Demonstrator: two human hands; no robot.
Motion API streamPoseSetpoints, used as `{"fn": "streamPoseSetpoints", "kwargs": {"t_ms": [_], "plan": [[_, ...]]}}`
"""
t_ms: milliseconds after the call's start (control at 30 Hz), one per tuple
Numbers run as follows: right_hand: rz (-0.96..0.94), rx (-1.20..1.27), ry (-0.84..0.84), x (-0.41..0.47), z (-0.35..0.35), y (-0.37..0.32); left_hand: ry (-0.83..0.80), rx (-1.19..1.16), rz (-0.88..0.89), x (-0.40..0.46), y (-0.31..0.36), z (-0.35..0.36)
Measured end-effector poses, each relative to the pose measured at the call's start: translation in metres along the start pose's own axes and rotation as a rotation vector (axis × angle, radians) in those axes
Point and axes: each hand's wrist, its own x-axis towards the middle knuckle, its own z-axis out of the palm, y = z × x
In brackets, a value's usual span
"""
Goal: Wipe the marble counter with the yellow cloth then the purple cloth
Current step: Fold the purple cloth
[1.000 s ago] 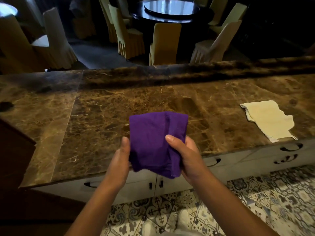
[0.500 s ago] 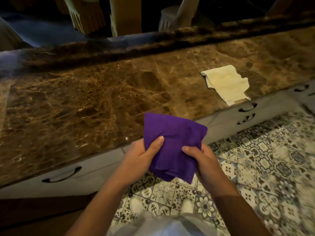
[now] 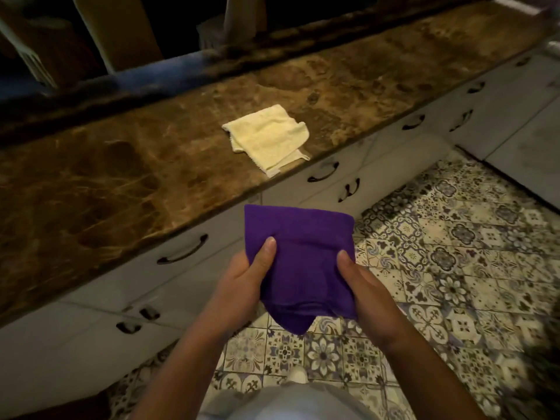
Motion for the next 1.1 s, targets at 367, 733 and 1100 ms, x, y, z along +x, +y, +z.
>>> {"fn": "streamPoseSetpoints", "kwargs": {"t_ms": [367, 733, 1100], "plan": [[-0.085, 0.074, 0.163, 0.031, -0.129, -0.027, -0.155, 0.105, -0.008, 0.074, 0.007, 0.112], [-0.144, 0.012, 0.238, 0.162, -0.205, -0.091, -0.126, 0.296, 0.116, 0.241, 0.028, 0.138], [-0.180, -0.100, 0.087, 0.334, -0.233, -0.181, 0.139, 0.309, 0.087, 0.382, 0.073, 0.134]]}}
